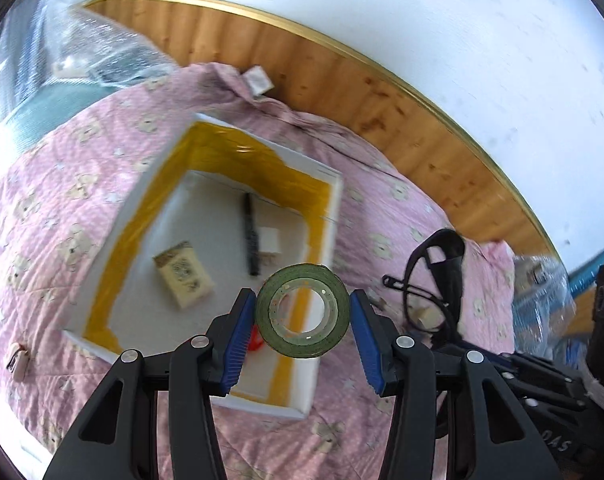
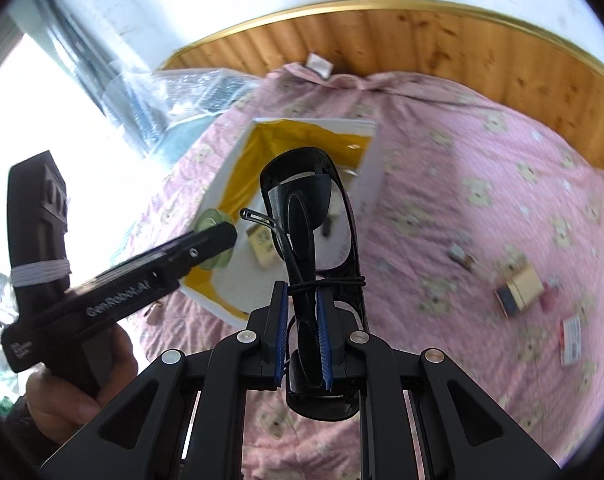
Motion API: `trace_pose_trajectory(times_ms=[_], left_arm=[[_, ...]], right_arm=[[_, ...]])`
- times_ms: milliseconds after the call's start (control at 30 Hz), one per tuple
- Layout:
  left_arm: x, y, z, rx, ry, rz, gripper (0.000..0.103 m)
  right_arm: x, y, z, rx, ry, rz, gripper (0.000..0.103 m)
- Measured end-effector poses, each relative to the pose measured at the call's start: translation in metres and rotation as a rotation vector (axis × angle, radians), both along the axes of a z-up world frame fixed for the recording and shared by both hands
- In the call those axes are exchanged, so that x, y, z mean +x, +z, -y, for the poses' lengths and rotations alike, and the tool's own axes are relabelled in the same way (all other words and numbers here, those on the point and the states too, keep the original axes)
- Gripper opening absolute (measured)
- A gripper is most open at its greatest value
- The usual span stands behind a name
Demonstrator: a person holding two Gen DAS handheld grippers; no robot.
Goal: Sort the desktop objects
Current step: 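Lift and carry the tape roll and glasses over the JIAYE box with both tools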
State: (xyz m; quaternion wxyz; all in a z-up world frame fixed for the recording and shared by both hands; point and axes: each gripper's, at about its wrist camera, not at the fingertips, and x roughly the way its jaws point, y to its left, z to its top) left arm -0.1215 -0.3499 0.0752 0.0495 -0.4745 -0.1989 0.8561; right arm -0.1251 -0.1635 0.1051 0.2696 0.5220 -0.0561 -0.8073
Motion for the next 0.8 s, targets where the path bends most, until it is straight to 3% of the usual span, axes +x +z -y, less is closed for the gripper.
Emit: trace_pose_trajectory(times_ms=[233, 800], left_arm=[[-0.01, -0.021, 0.037, 0.019, 0.085, 0.048, 0.049], [-0.039, -0.081, 0.08, 0.036, 0.183, 0.178, 0.049]], right_arm=[[-0.029, 0.001, 0.048, 0.009, 0.092, -0.008, 0.015], [-0.106, -0.05, 0.125, 0.058, 0.209, 0.055, 0.015]])
